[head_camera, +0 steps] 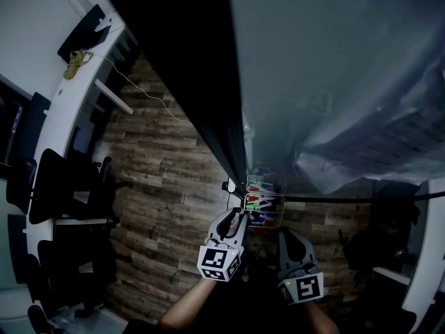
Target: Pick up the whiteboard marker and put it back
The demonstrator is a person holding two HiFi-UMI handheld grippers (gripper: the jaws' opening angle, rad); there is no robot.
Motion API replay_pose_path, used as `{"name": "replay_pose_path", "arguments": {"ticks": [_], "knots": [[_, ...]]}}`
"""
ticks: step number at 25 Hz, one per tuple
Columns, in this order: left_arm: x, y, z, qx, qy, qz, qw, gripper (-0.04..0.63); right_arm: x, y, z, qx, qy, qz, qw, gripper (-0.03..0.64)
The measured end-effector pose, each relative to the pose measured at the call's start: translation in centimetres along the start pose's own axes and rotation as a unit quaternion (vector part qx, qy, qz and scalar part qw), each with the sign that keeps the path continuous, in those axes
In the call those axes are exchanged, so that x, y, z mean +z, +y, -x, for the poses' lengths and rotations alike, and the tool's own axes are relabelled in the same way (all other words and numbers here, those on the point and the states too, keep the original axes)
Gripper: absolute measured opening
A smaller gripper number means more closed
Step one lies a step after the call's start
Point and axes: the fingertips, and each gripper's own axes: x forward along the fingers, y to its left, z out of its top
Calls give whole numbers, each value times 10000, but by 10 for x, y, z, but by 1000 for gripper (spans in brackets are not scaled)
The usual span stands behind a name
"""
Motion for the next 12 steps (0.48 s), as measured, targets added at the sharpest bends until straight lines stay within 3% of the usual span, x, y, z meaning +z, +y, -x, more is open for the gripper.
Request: {"name": "replay_pose_path", "arguments": {"ticks": [12], "knots": [[-3, -4, -3, -18, 64, -123, 9999, 94, 3, 0, 2, 1, -31, 43, 10000, 14]]}}
